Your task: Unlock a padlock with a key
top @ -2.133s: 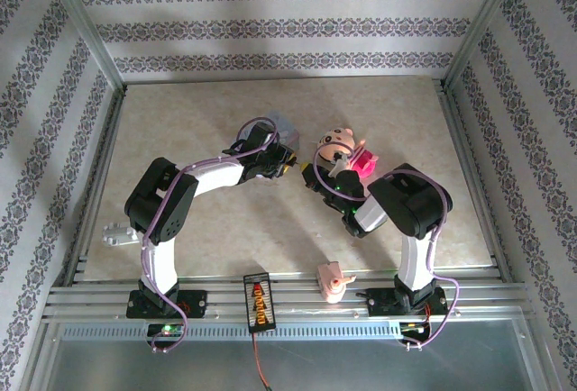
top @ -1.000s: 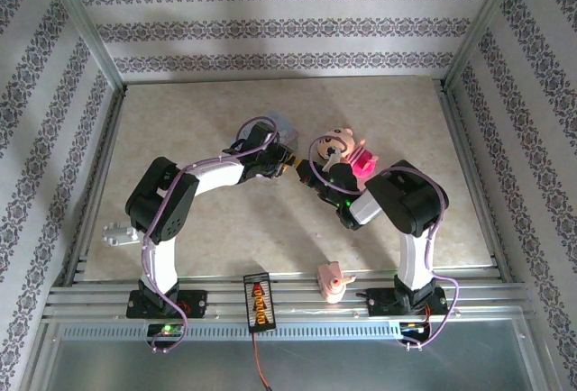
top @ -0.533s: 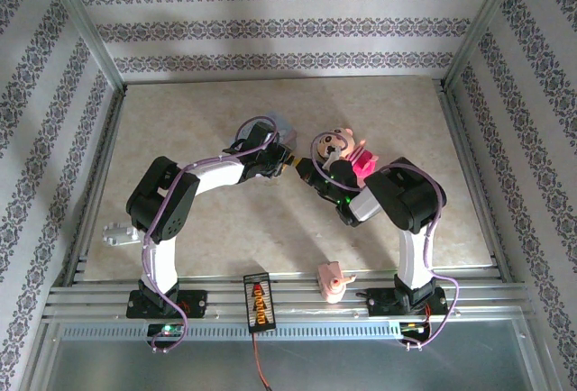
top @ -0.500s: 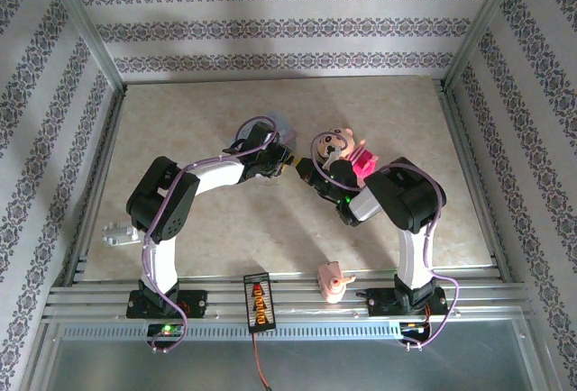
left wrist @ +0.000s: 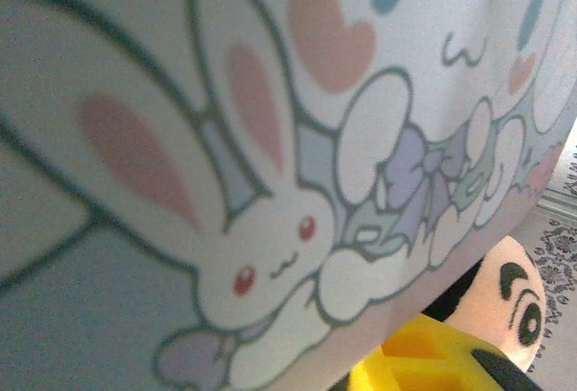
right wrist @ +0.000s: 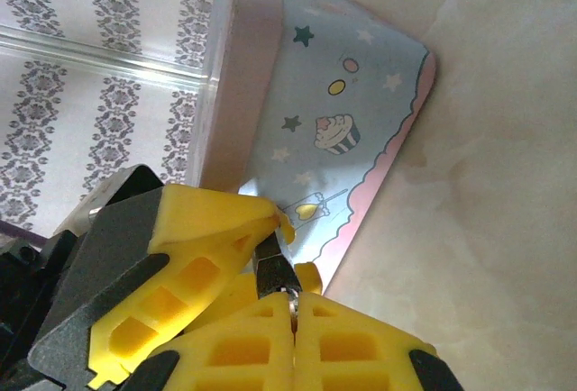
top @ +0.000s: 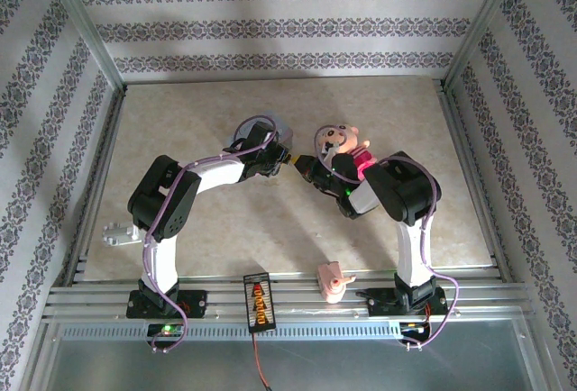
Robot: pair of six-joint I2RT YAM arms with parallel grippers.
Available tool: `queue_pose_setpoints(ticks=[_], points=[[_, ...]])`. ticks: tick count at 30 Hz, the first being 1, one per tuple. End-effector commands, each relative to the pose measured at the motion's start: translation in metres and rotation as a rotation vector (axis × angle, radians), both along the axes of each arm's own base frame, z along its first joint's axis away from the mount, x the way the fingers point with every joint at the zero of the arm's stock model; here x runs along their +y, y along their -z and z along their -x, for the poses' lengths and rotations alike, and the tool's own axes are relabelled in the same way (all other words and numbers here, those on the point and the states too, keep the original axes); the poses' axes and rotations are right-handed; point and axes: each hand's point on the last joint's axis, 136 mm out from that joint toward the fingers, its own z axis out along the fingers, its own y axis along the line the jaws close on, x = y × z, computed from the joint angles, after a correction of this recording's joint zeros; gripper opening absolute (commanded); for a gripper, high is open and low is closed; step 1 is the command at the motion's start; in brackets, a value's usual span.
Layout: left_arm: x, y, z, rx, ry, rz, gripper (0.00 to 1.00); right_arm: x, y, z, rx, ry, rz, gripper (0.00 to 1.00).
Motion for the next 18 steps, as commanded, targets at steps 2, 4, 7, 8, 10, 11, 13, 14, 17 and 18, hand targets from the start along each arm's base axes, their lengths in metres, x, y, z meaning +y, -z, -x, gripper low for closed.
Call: queue_pose_setpoints(ticks=[2,4,7,8,10,11,13,14,17,18], points=[[-0.068,0.0,0.056,0.144,0.292,0.17,0.0,0.035,-0.038,0.008,-0.057,-0.173,-0.127,0.0],[-0.068,0.001,0.059,0.146,0.318,0.158,0.0,0.035,-0.038,0.011,-0.037,-0.186,-0.141,0.0],[-0.068,0.002,0.063,0.147,0.338,0.158,0.0,0.033,-0.035,0.015,-0.014,-0.188,-0.146,0.0],[-0.068,0.002,0.064,0.145,0.344,0.161,0.0,0.033,-0.034,0.017,-0.009,-0.19,-0.144,0.0],[-0.071,0.0,0.065,0.138,0.359,0.171,0.0,0.031,-0.029,0.018,0.006,-0.185,-0.132,0.0],[-0.071,-0.002,0.065,0.137,0.368,0.173,0.0,0.03,-0.026,0.019,0.016,-0.183,-0.122,0.0],[-0.072,-0.002,0.068,0.139,0.383,0.169,0.0,0.029,-0.022,0.018,0.023,-0.177,-0.112,0.0],[-0.072,-0.002,0.069,0.141,0.388,0.168,0.0,0.029,-0.022,0.018,0.023,-0.177,-0.11,0.0],[-0.07,-0.002,0.07,0.138,0.388,0.164,0.0,0.031,-0.024,0.016,0.019,-0.184,-0.107,0.0],[-0.069,-0.001,0.07,0.14,0.384,0.16,0.0,0.031,-0.024,0.017,0.017,-0.186,-0.104,0.0]])
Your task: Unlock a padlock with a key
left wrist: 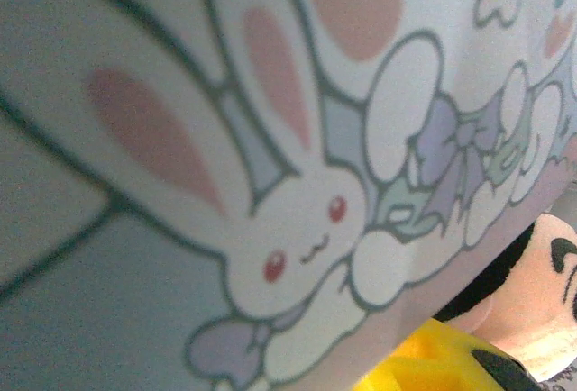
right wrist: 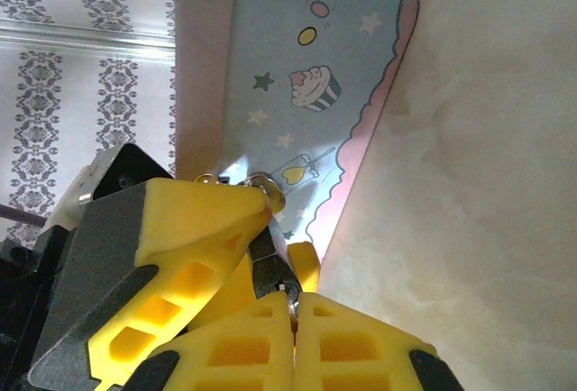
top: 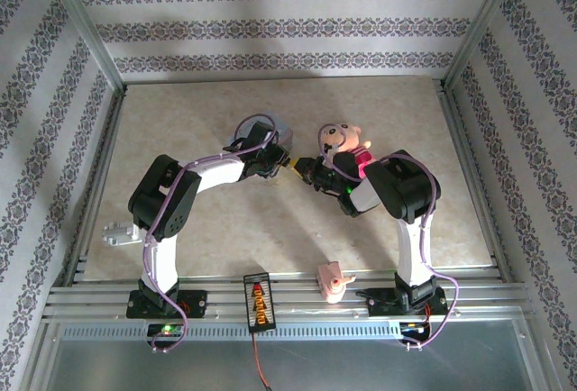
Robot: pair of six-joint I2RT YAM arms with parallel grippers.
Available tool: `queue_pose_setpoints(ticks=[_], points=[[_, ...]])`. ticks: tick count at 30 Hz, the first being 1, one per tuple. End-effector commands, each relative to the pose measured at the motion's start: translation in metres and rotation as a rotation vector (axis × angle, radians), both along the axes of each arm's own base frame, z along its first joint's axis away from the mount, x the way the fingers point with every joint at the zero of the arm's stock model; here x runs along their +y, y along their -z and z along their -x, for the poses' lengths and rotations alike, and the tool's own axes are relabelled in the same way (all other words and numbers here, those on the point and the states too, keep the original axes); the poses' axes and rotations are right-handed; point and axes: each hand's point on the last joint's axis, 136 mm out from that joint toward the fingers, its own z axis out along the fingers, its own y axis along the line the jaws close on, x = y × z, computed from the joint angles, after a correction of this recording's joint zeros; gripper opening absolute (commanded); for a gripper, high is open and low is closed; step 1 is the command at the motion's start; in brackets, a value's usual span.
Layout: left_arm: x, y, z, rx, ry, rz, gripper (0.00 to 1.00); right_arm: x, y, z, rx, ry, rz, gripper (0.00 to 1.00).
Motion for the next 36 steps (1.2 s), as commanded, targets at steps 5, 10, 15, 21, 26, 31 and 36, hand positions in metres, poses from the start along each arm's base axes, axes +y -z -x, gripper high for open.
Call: queue_pose_setpoints(ticks=[5,10,15,21,26,31,36], points=[[-0.06,-0.003,0.063,0.147,0.275,0.185,0.0,0.02,-0.028,0.013,-0.088,-0.106,-0.007,0.11],[-0.051,0.001,0.063,0.145,0.252,0.161,0.0,0.008,-0.021,0.021,-0.075,-0.092,0.052,0.37],[-0.044,0.003,0.062,0.139,0.247,0.134,0.0,-0.004,-0.015,0.029,-0.067,-0.087,0.075,0.55],[-0.036,0.013,0.067,0.162,0.252,0.098,0.0,-0.015,-0.025,0.037,-0.102,-0.083,0.084,0.57],[-0.03,0.018,0.068,0.166,0.26,0.077,0.0,-0.03,-0.025,0.043,-0.094,-0.077,0.136,0.57],[-0.027,0.016,0.066,0.153,0.278,0.05,0.0,-0.042,-0.017,0.053,-0.078,-0.084,0.247,0.53],[-0.028,0.015,0.064,0.145,0.284,0.048,0.0,-0.048,-0.022,0.057,-0.085,-0.091,0.322,0.39]])
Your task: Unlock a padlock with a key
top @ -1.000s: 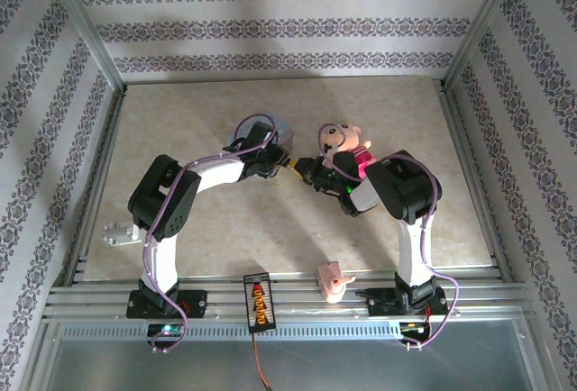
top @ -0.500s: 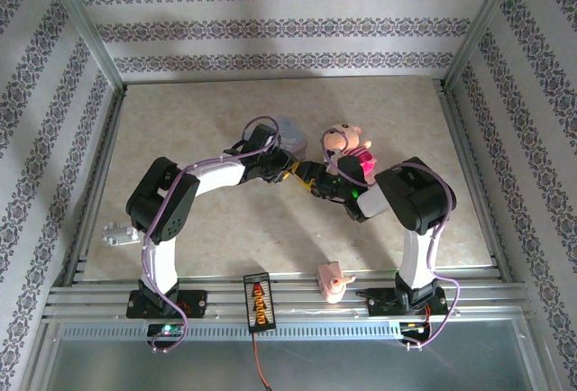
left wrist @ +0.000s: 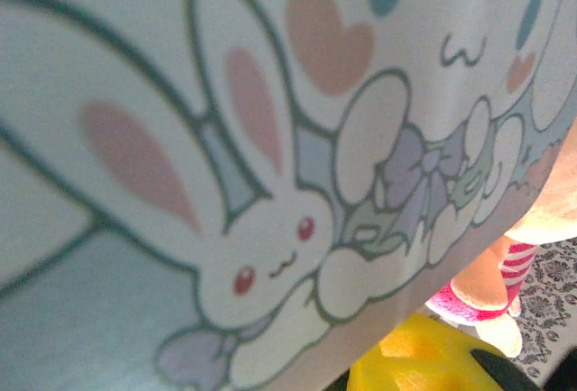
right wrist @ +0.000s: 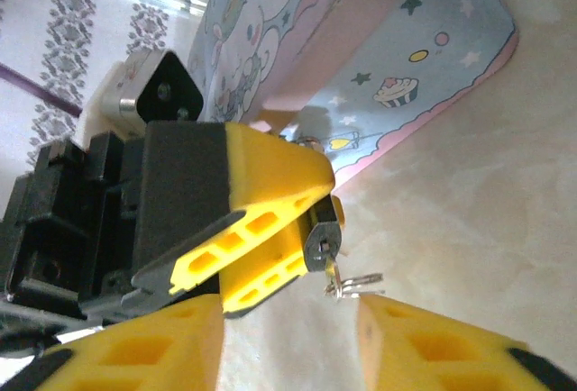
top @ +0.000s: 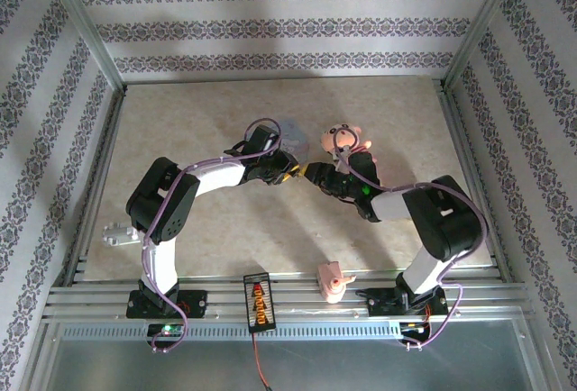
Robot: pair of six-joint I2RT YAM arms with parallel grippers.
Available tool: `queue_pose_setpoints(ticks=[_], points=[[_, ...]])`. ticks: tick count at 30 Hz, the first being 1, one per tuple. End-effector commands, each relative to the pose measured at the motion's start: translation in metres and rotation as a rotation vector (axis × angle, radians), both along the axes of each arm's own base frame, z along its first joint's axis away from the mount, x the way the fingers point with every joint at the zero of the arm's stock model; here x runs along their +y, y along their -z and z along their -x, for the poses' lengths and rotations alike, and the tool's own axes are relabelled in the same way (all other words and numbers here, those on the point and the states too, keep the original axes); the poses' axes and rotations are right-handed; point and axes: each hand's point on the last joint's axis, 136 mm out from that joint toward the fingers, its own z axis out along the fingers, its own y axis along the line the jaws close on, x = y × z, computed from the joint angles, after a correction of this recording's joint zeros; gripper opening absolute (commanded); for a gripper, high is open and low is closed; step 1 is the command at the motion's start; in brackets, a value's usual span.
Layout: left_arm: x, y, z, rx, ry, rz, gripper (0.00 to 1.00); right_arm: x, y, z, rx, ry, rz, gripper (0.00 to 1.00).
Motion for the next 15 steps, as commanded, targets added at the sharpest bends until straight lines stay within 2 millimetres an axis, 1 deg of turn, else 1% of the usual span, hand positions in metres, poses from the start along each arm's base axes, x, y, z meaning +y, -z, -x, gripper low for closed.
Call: queue_pose_setpoints(ticks=[1,3,7,9,12,15], points=[[-0.003,0.019,0.033,0.144,0.063,0.002,0.0,-0.008,0.007,0.005,0.0,-0.013,0.089,0.38],[-0.003,0.018,0.032,0.141,0.062,0.002,0.0,-0.004,0.005,0.005,-0.004,-0.029,0.089,0.37],[-0.004,0.016,0.032,0.134,0.066,0.006,0.0,0.008,0.006,0.004,-0.002,-0.064,0.099,0.36],[-0.004,0.016,0.032,0.133,0.068,0.008,0.0,0.013,0.006,0.003,-0.006,-0.075,0.099,0.33],[-0.004,0.016,0.033,0.132,0.071,0.009,0.0,0.019,0.004,0.0,-0.016,-0.082,0.098,0.31],[-0.005,0.015,0.033,0.128,0.075,0.011,0.0,0.02,0.003,-0.004,-0.02,-0.077,0.102,0.31]])
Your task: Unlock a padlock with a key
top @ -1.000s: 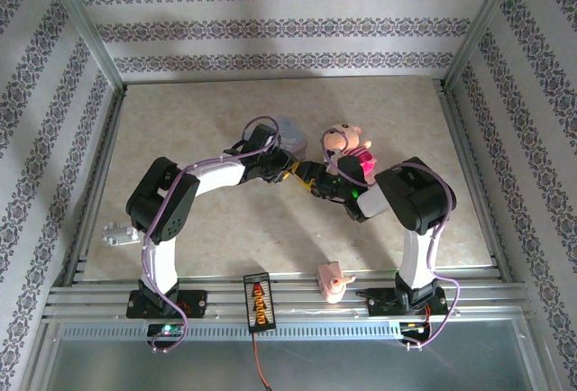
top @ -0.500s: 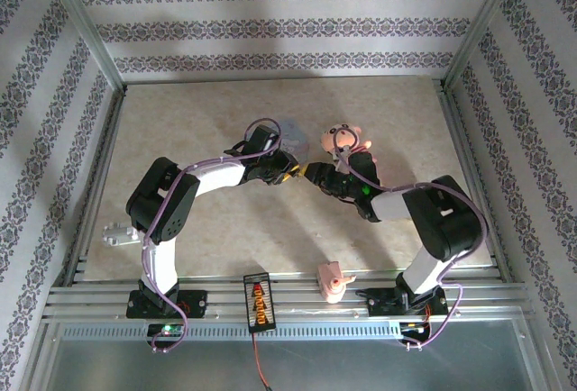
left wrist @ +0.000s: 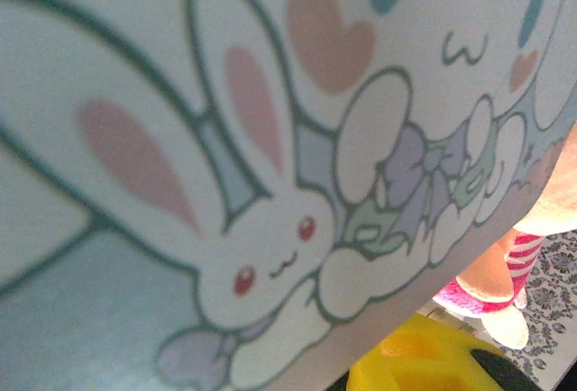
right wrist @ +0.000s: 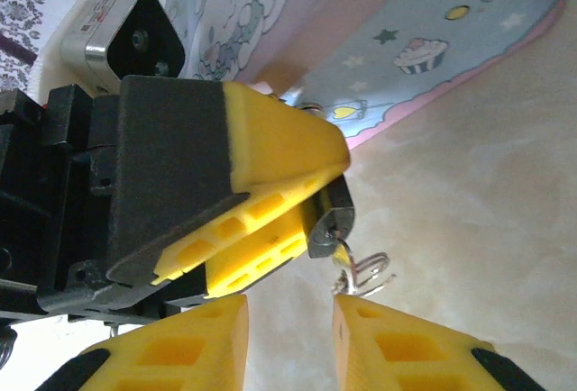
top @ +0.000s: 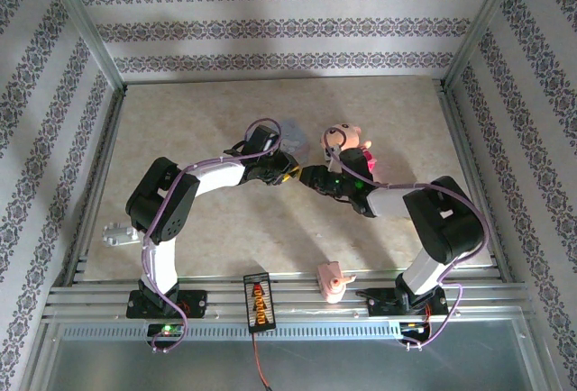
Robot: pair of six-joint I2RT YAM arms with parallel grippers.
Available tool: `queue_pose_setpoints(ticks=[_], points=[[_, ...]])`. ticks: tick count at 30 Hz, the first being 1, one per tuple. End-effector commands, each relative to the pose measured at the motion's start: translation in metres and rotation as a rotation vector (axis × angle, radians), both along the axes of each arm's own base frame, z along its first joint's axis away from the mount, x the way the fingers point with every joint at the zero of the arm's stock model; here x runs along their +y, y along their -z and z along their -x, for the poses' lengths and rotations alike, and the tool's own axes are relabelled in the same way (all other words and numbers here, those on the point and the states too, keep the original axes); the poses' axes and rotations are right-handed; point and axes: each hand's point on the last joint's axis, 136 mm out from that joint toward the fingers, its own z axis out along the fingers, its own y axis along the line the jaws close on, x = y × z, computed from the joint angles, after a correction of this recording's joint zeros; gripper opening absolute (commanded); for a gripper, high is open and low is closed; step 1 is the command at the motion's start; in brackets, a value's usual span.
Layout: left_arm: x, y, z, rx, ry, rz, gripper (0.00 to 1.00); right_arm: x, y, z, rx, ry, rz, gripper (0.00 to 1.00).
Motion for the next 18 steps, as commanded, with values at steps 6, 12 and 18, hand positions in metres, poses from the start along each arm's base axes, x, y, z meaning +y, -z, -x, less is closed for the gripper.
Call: queue_pose_setpoints(ticks=[6,12,18], points=[[-0.004,0.013,0.029,0.117,0.054,0.013,0.0,0.003,0.002,-0.01,-0.015,0.009,0.022,0.3],[-0.004,0.013,0.029,0.116,0.053,0.013,0.0,-0.006,0.005,-0.008,-0.01,0.047,0.042,0.3],[-0.004,0.013,0.029,0.114,0.051,0.017,0.0,-0.014,0.006,-0.005,-0.008,0.069,0.072,0.29]])
